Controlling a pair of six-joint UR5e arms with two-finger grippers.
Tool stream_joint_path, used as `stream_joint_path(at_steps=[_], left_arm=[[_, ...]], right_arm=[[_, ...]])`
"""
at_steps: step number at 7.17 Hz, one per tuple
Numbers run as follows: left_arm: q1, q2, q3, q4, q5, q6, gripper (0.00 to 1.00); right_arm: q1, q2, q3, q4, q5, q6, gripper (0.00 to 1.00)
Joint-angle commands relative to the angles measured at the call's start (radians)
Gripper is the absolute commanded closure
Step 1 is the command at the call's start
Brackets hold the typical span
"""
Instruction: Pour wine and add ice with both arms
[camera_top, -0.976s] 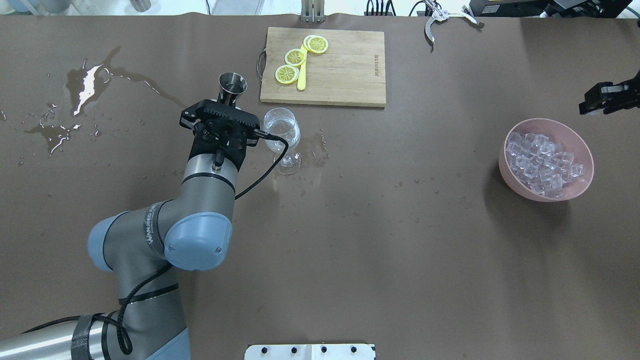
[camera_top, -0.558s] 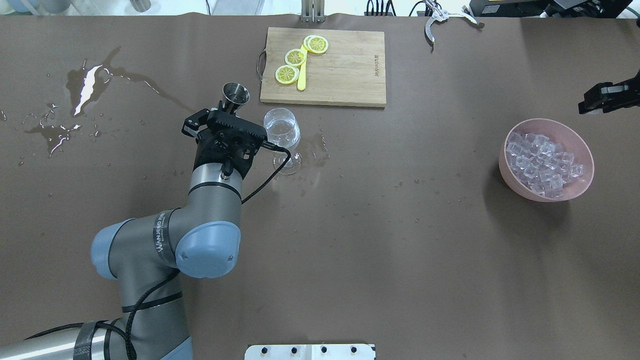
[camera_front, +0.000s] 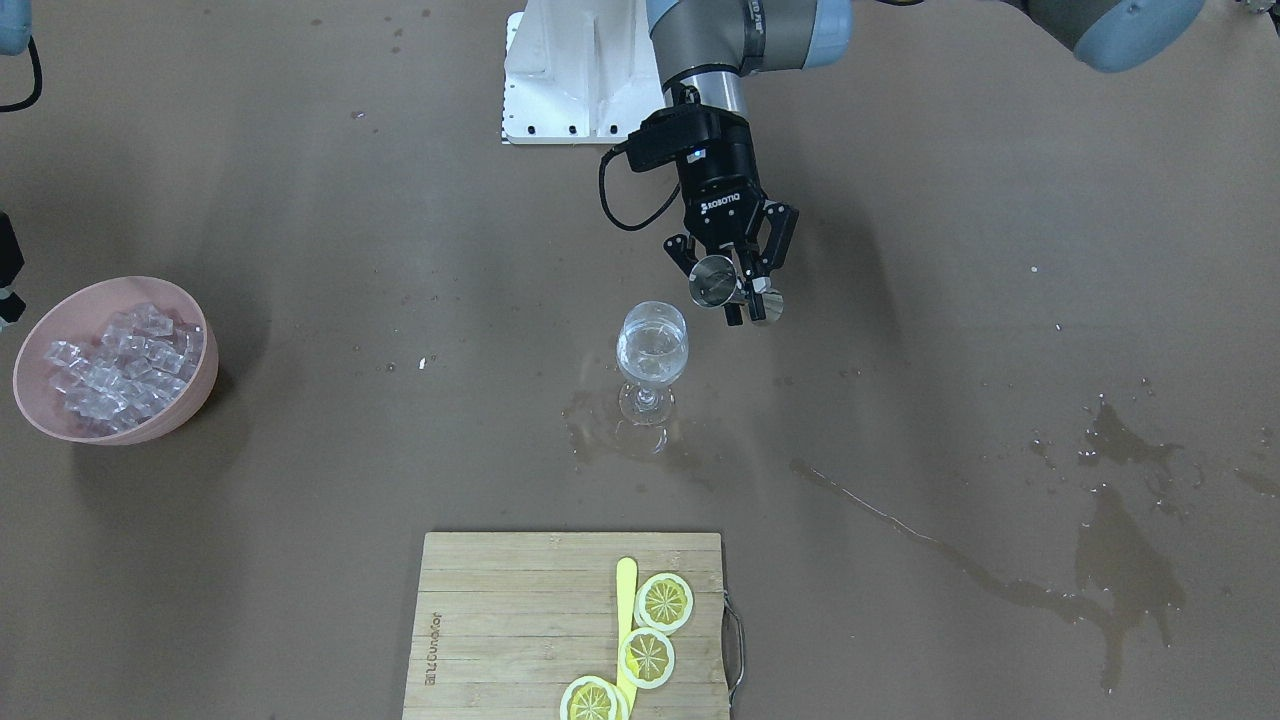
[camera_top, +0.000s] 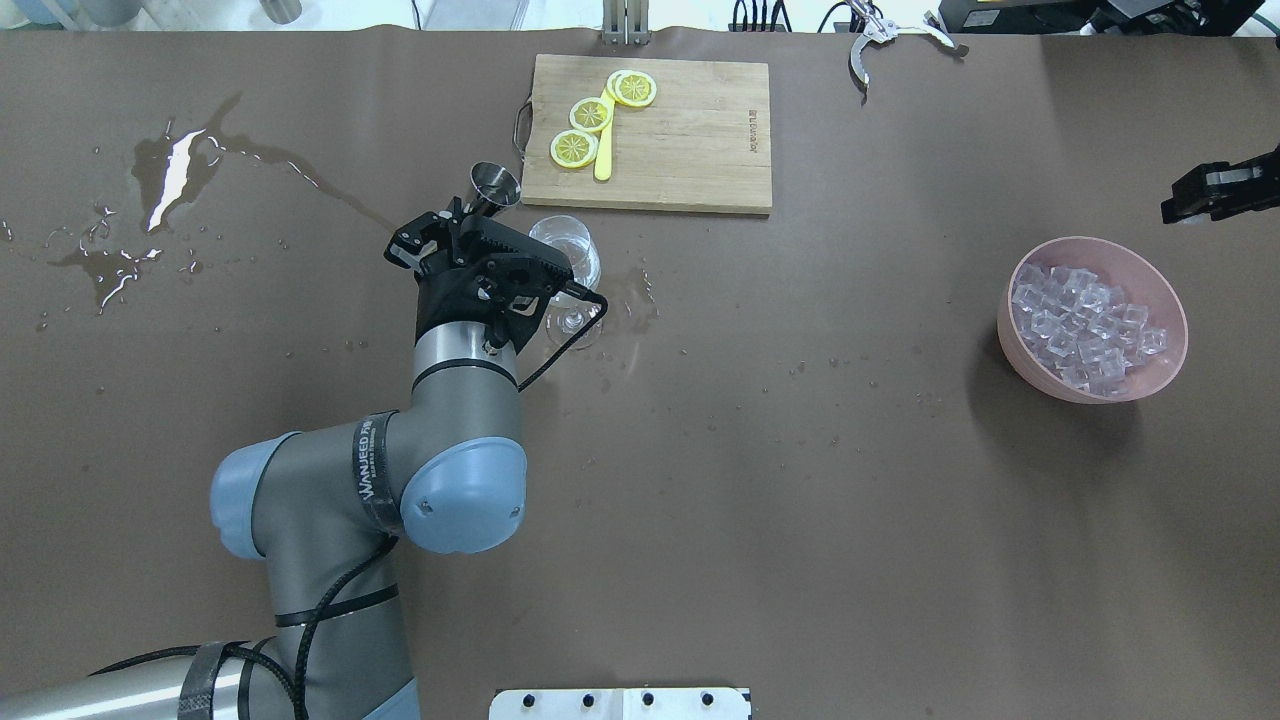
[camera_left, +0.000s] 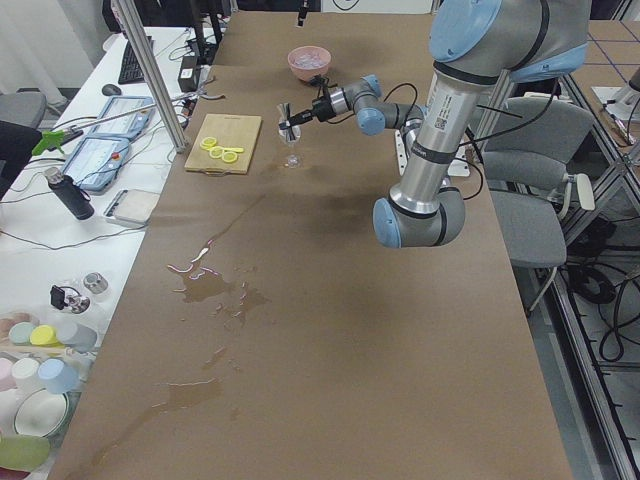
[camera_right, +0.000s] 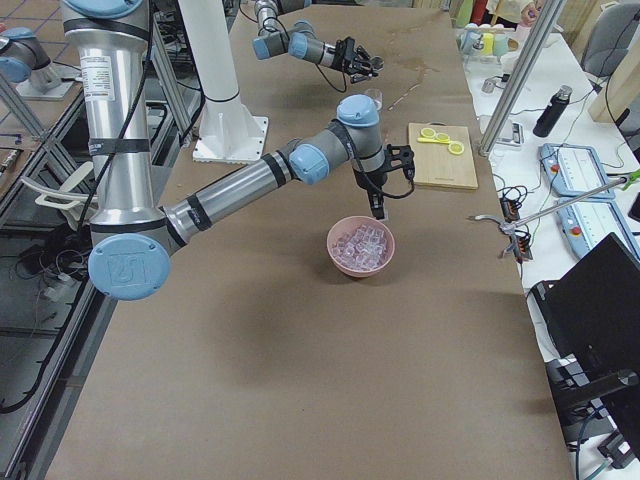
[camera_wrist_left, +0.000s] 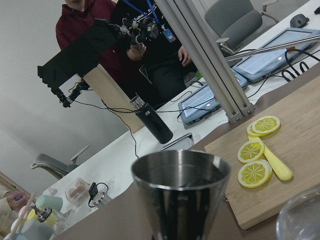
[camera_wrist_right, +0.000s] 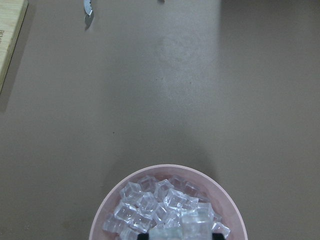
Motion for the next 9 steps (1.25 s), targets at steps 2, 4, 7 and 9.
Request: stream_joint_path(at_steps=[2, 4, 7, 9], left_arm=[[0.011, -0.043, 0.001, 0.115, 0.024, 0.002, 1.00], [0.017, -0.054, 0.012, 0.181, 0.036, 0.002, 1.00], [0.019, -0.117, 0.055, 0.299, 0.037, 0.002, 1.00], [0.019, -0.117, 0.055, 0.359, 0.050, 0.004, 1.00]], right_arm=[[0.003, 0.000, 0.000, 0.000, -0.018, -0.024, 1.00], [0.007, 0.000, 0.000, 0.000, -0.018, -0.026, 1.00], [0.018, -0.005, 0.014, 0.000, -0.017, -0.033, 1.00], [0.021, -0.005, 0.014, 0.000, -0.017, -0.035, 1.00]])
